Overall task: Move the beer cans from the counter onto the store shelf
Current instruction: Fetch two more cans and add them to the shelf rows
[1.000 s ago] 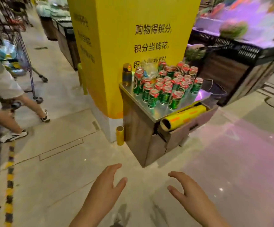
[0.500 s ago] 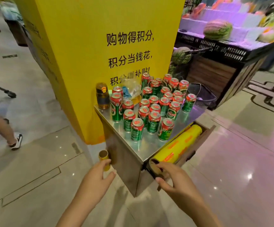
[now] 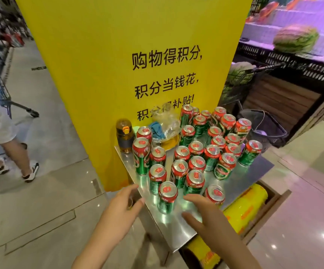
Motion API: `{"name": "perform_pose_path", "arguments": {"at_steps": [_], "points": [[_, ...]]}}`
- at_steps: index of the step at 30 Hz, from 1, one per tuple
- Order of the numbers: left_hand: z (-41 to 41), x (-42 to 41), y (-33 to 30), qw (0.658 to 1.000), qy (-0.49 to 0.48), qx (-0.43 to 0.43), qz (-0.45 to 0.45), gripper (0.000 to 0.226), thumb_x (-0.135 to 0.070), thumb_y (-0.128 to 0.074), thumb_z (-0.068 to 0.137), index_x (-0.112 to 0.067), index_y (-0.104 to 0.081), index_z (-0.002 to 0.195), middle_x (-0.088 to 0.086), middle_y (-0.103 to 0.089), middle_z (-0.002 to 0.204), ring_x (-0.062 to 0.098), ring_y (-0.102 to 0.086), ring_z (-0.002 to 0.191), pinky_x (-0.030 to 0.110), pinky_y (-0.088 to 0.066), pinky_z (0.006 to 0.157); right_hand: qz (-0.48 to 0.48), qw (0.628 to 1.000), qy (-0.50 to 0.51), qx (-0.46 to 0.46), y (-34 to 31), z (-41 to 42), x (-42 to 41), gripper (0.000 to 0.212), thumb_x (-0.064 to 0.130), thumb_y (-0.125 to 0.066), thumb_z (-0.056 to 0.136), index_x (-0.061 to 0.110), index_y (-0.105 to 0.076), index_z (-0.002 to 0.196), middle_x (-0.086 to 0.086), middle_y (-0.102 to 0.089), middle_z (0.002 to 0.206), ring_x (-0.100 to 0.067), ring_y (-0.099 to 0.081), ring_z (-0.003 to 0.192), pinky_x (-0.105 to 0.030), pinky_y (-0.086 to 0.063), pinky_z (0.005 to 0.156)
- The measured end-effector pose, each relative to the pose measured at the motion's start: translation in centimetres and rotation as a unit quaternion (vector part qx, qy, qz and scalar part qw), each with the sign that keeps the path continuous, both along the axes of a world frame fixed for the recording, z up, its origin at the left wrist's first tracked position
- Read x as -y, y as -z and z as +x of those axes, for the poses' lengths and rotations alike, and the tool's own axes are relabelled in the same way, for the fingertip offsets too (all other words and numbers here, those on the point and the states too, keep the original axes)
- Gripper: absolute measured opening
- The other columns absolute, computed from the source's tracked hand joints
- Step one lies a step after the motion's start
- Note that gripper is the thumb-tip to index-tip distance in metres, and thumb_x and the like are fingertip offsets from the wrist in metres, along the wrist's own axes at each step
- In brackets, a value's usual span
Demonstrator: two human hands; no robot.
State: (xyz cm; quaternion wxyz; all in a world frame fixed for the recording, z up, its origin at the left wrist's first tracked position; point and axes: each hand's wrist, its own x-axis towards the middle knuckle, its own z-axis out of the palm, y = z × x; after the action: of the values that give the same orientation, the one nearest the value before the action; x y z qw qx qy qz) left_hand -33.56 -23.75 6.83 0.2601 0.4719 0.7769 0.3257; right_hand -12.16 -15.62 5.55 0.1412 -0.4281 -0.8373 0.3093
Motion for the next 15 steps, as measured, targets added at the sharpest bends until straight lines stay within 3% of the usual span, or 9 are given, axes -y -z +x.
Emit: {"name": "perform_pose_path", "arguments": {"at_steps": [2, 6, 8, 15], "points": [[-1.4, -0.9, 0.6, 1.000, -0.020, 0.007, -0.005, 0.034, -0.033, -0.056, 0.091, -0.034, -0.046, 0.124, -0.017, -0.048, 0.118, -0.004, -0.051, 0.095, 0.015, -0.039, 0.077, 0.002, 1.000, -0.020, 0.003, 0.1, -1.5, -1.9, 0.038, 0.039, -0.057, 0.091, 0.035, -0.049, 0.128, 0.025, -0.048, 0.127, -0.001, -0.043, 0.119, -0.026, -0.037, 0.103], [-5.0, -2.9, 2.0, 0.998, -0.045, 0.022, -0.037, 0.043, -0.032, -0.056, 0.091, -0.025, -0.047, 0.132, -0.010, -0.050, 0.130, 0.005, -0.046, 0.116, 0.027, -0.038, 0.100, -0.018, 0.999, -0.034, -0.004, 0.2, -5.3, -5.1, 0.042, 0.043, -0.057, 0.089, 0.035, -0.047, 0.129, 0.019, -0.053, 0.127, -0.003, -0.047, 0.118, -0.026, -0.040, 0.100], [-7.1, -4.4, 2.7, 0.997, -0.056, 0.035, -0.050, 0.044, -0.032, -0.057, 0.090, -0.023, -0.048, 0.133, -0.005, -0.052, 0.133, 0.010, -0.046, 0.122, 0.030, -0.038, 0.101, -0.028, 0.999, -0.033, 0.009, 0.2, -7.3, -6.5, 0.052, 0.044, -0.059, 0.088, 0.033, -0.041, 0.136, 0.015, -0.049, 0.132, -0.005, -0.044, 0.121, -0.024, -0.037, 0.102], [-14.5, -12.7, 3.6, 0.995, -0.025, 0.087, -0.045, 0.033, -0.016, -0.057, 0.091, -0.018, -0.053, 0.124, 0.003, -0.055, 0.125, 0.008, -0.051, 0.110, 0.020, -0.039, 0.084, -0.066, 0.997, 0.028, 0.021, 0.4, -14.7, -10.1, 0.079, 0.050, -0.070, 0.077, 0.034, -0.029, 0.143, 0.014, -0.041, 0.141, -0.007, -0.038, 0.128, -0.022, -0.033, 0.103]]}}
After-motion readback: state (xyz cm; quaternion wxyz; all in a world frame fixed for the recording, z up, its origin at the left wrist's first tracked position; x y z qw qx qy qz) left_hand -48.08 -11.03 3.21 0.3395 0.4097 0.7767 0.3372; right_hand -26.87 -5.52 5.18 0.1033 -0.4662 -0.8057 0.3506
